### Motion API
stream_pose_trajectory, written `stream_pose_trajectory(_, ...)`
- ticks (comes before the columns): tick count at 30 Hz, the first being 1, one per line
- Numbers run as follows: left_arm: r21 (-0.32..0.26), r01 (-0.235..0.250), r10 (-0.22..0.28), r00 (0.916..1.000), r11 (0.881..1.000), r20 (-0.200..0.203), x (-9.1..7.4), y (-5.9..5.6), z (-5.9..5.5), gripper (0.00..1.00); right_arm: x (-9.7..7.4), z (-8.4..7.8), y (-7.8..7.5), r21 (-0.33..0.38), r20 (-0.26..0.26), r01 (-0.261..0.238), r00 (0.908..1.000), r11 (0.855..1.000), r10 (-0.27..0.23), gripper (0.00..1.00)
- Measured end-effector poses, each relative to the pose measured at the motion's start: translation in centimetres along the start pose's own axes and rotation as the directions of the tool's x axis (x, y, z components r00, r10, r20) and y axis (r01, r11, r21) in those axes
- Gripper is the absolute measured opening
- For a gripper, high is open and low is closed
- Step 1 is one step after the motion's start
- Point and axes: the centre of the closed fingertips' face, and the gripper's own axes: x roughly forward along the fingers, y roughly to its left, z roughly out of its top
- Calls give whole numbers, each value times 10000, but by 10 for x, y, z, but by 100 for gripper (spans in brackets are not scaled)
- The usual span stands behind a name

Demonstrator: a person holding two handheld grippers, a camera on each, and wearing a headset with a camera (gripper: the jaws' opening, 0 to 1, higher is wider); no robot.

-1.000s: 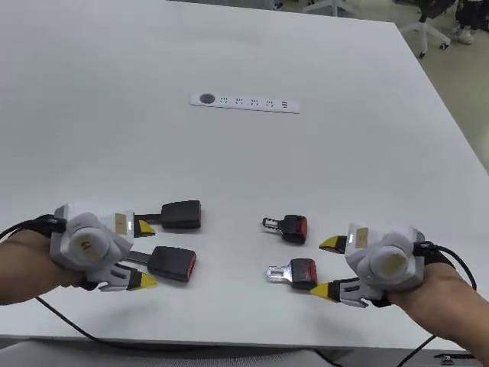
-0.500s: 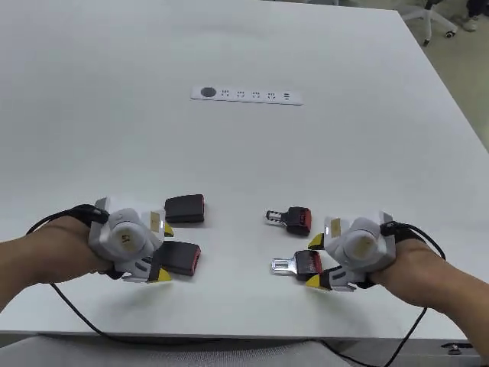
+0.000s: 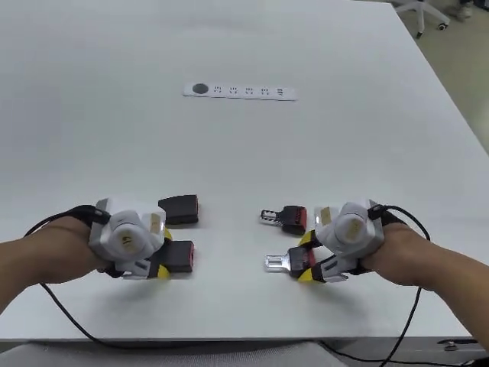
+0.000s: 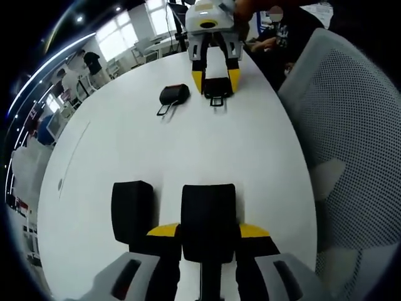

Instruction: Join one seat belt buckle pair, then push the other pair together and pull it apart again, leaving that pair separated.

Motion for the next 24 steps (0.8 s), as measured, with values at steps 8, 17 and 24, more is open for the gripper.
stream_pose_trajectory(8, 39, -124, 124, 9999, 9999, 32, 0, -4, 2, 34, 0, 0, 0, 89, 196, -6, 9998, 10000, 5, 35)
stream_pose_trajectory(17, 25, -168, 168, 9999, 9999, 29, 0, -4, 1, 33, 0, 0, -1, 98, 211, -17, 9998, 10000, 15, 35)
stream_pose_trajectory(24, 138, -44, 45, 10000, 9999, -52, 1, -5, 2, 34, -1, 1, -1, 175, 203, 27, 9998, 9998, -31, 35)
